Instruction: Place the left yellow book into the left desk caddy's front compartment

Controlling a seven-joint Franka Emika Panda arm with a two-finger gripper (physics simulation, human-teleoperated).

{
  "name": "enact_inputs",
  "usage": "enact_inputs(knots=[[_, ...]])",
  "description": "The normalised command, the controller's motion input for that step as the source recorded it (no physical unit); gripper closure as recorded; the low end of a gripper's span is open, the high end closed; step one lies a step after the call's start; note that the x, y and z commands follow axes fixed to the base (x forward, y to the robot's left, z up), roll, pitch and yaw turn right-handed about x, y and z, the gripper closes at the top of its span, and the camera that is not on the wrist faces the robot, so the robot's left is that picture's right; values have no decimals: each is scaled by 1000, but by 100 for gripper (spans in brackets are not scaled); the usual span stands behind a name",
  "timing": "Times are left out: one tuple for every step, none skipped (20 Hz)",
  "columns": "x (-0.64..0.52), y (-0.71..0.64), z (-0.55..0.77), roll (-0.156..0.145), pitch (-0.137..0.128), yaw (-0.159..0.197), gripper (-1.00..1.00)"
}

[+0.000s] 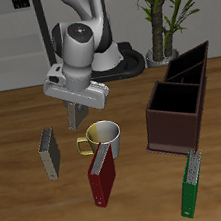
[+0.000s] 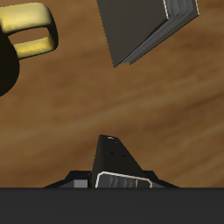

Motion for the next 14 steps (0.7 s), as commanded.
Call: enact_inputs(knots=[[-111,93,288,-38,-43,-11,100],[0,0,0,0,0,0,100],[0,0,0,0,0,0,100],[-309,582,909,19,-96,38,100],[-126,203,301,-50,-13,-18,100],[-153,237,302,-32,-17,-26,100],[-207,384,328,-1,-44,3,100],[-224,325,306,-12,-72,42,100],[-245,361,283,-25,-48,16,100],[-263,443,298,57,-14,-54,100],[-278,415,388,-11,-73,46,100],[-275,409,356,-36,-72,6,100],[-262,434,317,5,-3,-42,100],[-283,479,403,33,-69,105,100]])
